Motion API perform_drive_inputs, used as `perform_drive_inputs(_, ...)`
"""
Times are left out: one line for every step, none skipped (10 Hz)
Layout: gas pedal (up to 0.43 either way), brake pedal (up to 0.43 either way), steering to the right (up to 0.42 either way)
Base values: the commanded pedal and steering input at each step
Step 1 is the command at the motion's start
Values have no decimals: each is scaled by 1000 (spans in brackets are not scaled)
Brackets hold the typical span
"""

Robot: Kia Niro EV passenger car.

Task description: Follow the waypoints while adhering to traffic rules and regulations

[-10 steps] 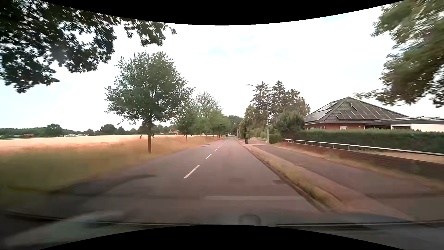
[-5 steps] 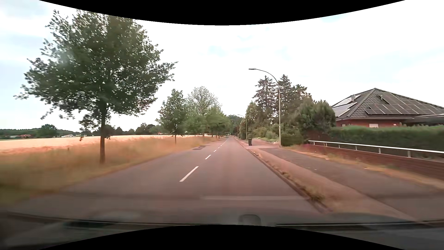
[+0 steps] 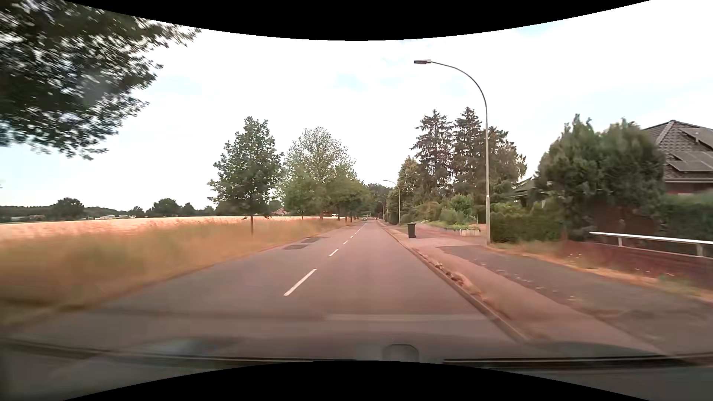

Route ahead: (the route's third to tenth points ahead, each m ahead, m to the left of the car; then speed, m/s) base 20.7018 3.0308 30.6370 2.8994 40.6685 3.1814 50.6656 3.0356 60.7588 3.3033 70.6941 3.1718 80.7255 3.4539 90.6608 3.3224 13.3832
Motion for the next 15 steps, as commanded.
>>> perform_drive_inputs(177,0,-3)
perform_drive_inputs(177,0,-1)
perform_drive_inputs(177,0,0)
perform_drive_inputs(177,0,0)
perform_drive_inputs(177,0,0)
perform_drive_inputs(177,0,-1)
perform_drive_inputs(177,0,-1)
perform_drive_inputs(177,0,0)
perform_drive_inputs(177,0,0)
perform_drive_inputs(177,0,0)
perform_drive_inputs(177,0,-1)
perform_drive_inputs(169,0,-1)
perform_drive_inputs(150,0,-1)
perform_drive_inputs(138,0,-3)
perform_drive_inputs(118,0,-4)
